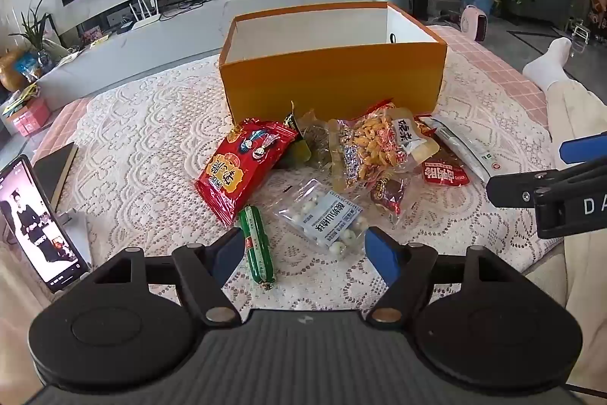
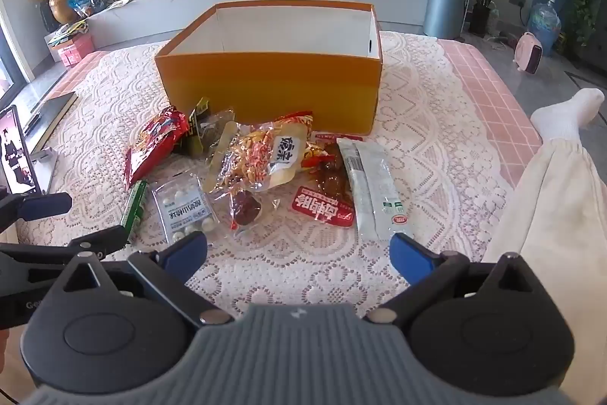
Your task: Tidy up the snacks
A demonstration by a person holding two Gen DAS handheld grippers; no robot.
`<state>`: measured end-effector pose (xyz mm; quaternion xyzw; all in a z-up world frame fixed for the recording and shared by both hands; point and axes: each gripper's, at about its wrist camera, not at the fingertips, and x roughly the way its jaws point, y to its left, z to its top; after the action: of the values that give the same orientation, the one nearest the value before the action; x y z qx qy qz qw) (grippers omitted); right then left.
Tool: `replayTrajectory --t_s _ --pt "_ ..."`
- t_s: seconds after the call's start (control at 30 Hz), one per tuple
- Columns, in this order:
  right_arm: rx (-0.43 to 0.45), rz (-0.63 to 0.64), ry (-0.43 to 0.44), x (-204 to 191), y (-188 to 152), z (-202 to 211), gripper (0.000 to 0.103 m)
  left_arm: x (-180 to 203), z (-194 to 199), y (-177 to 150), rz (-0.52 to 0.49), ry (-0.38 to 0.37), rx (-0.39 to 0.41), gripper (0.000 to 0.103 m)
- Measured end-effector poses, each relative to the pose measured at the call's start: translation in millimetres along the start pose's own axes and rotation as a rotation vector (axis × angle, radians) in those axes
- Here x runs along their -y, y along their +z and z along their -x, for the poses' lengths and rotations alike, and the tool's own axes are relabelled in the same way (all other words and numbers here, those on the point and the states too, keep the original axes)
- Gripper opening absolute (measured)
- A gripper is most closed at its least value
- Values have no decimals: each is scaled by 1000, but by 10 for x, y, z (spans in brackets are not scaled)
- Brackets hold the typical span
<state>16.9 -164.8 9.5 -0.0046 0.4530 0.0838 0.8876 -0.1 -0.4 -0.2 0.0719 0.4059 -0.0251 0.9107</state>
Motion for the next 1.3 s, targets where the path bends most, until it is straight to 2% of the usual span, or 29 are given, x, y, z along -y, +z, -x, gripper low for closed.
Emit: replayTrajectory --t_s 0.43,1.3 --pt "2 -5 5 -37 18 3 99 8 36 84 19 10 -11 85" --pt "-9 -28 -15 38 30 -13 99 -63 -28 35 28 -10 -33 85"
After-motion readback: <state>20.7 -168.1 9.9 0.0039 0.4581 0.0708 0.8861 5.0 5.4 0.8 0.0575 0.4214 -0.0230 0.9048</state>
